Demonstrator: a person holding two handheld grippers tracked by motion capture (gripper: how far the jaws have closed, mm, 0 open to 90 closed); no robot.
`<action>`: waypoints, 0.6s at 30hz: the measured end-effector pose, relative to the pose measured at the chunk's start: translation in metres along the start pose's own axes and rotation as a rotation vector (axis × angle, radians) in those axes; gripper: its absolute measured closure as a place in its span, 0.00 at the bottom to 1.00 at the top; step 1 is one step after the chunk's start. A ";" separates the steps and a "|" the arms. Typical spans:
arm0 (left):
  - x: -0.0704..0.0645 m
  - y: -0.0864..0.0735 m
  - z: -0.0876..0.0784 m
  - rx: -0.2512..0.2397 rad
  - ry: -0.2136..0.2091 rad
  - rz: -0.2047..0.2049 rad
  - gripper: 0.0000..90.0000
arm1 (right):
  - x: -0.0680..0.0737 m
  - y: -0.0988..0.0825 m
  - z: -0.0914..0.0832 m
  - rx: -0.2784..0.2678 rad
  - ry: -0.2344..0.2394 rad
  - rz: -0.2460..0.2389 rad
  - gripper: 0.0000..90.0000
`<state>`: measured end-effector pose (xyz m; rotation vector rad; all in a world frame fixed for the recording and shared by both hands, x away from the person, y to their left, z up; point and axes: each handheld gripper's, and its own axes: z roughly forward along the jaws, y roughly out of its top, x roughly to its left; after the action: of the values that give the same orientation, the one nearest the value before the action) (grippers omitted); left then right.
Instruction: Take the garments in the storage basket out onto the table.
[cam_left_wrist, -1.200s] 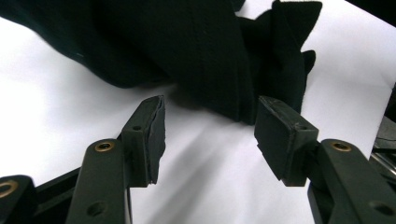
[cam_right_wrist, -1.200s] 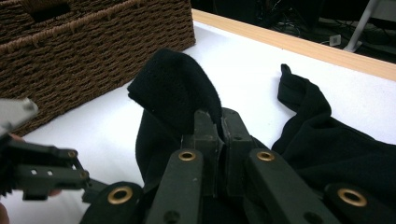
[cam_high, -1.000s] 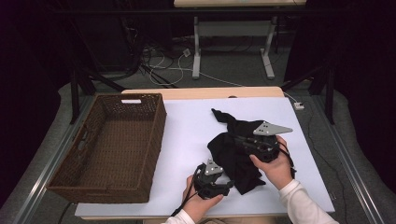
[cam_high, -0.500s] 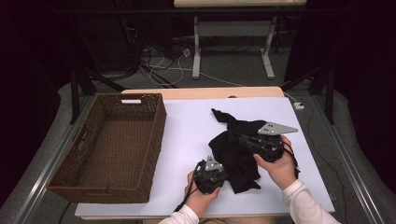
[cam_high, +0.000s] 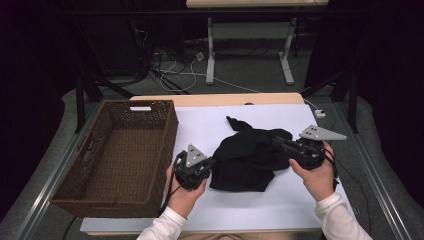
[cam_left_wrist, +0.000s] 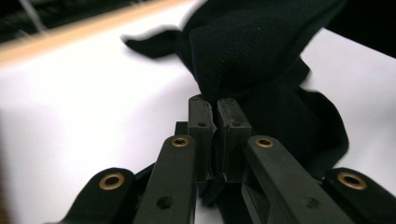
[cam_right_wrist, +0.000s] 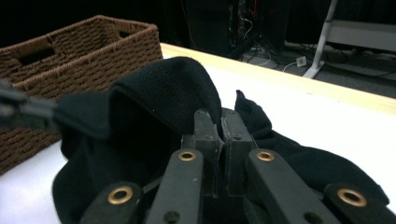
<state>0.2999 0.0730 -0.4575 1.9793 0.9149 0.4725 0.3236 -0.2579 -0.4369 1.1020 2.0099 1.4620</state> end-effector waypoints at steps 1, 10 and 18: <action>0.001 0.005 -0.005 -0.011 0.020 0.014 0.95 | -0.001 0.001 -0.002 -0.004 0.002 -0.010 0.97; -0.004 0.010 -0.016 0.029 -0.029 0.040 0.95 | 0.004 -0.004 -0.009 0.010 0.014 -0.021 0.97; -0.029 -0.017 -0.016 0.090 -0.143 0.077 0.95 | 0.015 -0.026 -0.039 0.069 0.022 -0.036 0.97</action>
<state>0.2641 0.0657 -0.4624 2.1070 0.7845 0.3329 0.2777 -0.2729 -0.4457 1.0760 2.0985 1.4025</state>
